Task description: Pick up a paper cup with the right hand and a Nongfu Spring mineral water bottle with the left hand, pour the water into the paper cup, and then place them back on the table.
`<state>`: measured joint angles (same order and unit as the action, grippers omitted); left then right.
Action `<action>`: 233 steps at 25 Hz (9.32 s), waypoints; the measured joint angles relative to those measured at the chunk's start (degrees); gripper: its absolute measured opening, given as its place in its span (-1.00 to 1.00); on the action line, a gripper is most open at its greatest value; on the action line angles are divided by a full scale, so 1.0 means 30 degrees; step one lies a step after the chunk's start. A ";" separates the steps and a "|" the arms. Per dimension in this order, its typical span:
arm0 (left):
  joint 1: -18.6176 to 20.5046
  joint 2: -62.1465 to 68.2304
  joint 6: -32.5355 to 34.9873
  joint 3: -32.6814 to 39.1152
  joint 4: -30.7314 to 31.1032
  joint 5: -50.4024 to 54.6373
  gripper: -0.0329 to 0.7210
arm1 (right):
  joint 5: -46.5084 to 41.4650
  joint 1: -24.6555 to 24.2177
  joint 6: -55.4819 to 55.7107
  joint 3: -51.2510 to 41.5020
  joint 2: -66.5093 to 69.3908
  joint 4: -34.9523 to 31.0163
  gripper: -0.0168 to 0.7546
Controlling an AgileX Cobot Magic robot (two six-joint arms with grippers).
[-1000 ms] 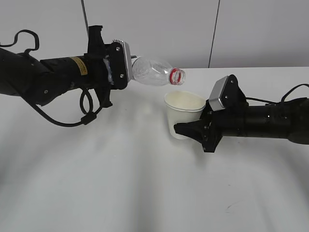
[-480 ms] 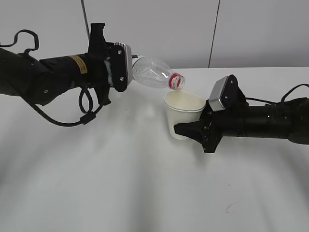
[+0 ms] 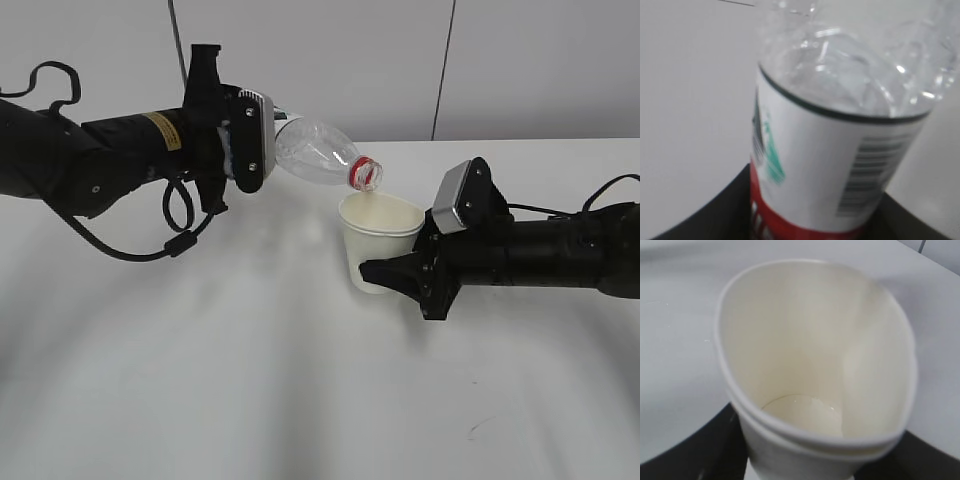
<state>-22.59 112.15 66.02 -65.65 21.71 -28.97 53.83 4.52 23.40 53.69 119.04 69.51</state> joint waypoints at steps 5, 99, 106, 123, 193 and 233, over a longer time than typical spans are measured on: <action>0.0000 0.0066 0.0662 0.0000 -0.0023 -0.0025 -0.05 | 0.0000 0.0000 0.0064 0.0000 0.0000 0.0081 0.07; 0.0000 0.0066 -1.1980 -0.0092 -0.3805 -0.1268 -0.06 | 0.0092 0.0000 -0.1365 0.0000 0.0091 -0.3585 0.06; 0.0000 0.0066 -1.8288 0.1338 -0.3823 -0.3313 -0.06 | 0.0092 0.0000 -0.1900 0.0000 0.0091 -0.6315 0.06; 0.0000 0.0083 -2.4003 0.6193 -0.3145 -0.7976 -0.06 | -0.0009 0.0000 -0.4746 0.0000 0.0149 -1.1132 0.06; 0.0000 0.4258 -2.5760 0.6176 0.2600 -1.2005 0.42 | 0.0889 0.0000 -0.6148 0.0000 0.3505 -1.3561 0.60; 0.4126 0.1751 -2.0721 1.1110 -0.7012 -1.2120 0.60 | 0.1673 -0.1745 -0.9366 -0.4265 0.1193 -2.3171 0.64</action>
<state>-10.21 117.40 3.86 -32.32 0.67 -65.33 58.86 -0.72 -4.70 40.90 122.62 0.00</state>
